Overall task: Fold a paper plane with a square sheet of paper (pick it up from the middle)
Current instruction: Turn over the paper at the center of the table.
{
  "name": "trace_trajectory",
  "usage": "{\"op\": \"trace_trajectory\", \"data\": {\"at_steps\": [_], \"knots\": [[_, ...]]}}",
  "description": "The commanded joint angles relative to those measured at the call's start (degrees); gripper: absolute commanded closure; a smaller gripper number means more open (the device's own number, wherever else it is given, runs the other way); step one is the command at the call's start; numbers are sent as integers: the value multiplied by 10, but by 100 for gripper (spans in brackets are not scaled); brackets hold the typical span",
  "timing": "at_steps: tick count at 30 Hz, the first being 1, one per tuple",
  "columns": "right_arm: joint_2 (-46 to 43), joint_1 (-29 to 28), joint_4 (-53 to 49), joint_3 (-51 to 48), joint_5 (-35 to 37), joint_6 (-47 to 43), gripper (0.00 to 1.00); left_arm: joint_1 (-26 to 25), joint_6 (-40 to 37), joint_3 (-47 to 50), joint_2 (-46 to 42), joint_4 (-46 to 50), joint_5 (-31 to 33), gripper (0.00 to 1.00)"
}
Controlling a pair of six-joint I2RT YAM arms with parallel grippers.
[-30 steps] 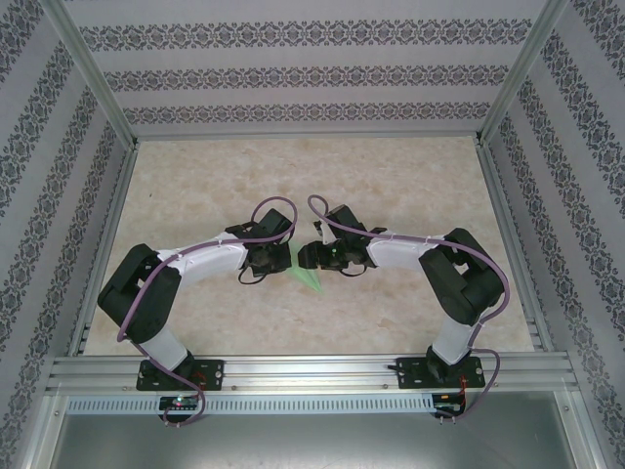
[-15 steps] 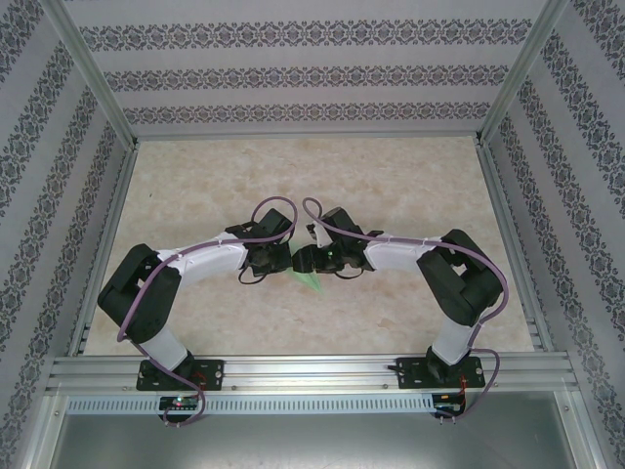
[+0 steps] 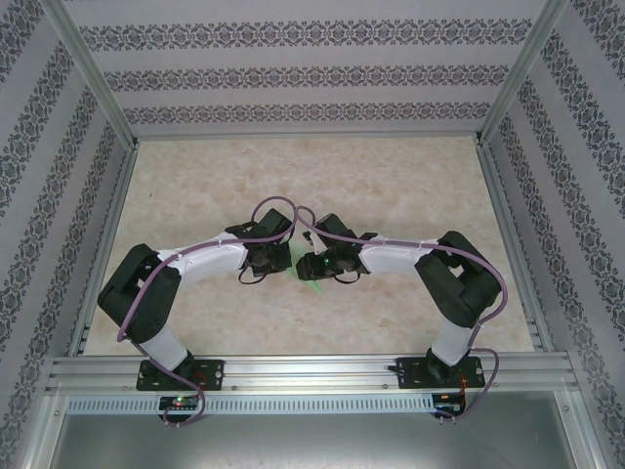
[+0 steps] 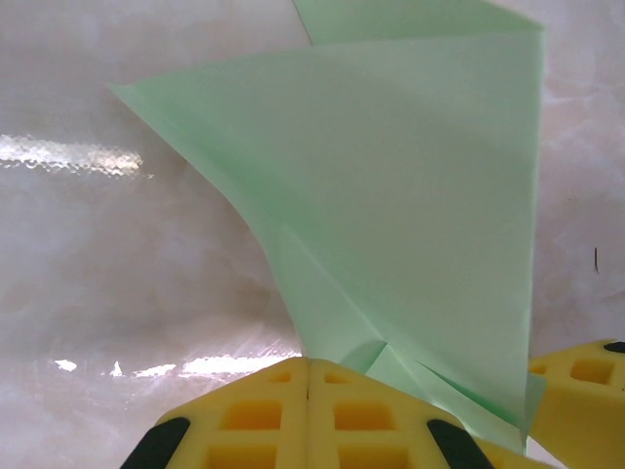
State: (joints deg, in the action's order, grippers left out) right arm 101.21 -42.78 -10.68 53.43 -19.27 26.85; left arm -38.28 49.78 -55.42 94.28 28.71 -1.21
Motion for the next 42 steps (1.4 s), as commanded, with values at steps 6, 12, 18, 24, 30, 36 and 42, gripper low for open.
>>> {"op": "trace_trajectory", "data": {"at_steps": [6, 12, 18, 24, 30, 36, 42], "knots": [[13, -17, -20, 27, 57, -35, 75, 4, -5, 6, -13, -24, -10, 100], [23, -19, -16, 32, 56, -39, 77, 5, -5, 8, -12, -28, -12, 100], [39, -26, -27, 43, 57, -49, 79, 5, -5, 9, -11, -28, -12, 100], [34, -29, -39, 49, 69, -54, 83, 5, -5, 9, -13, -27, -11, 100], [7, -34, -54, 53, 89, -52, 93, 5, -6, 12, -24, -42, -20, 92], [-41, -35, -85, 50, 157, -37, 100, 4, -2, 23, -66, -67, -25, 77], [-71, -20, -155, 53, 275, 36, 100, 5, 10, 33, -128, -56, 22, 66]]}}
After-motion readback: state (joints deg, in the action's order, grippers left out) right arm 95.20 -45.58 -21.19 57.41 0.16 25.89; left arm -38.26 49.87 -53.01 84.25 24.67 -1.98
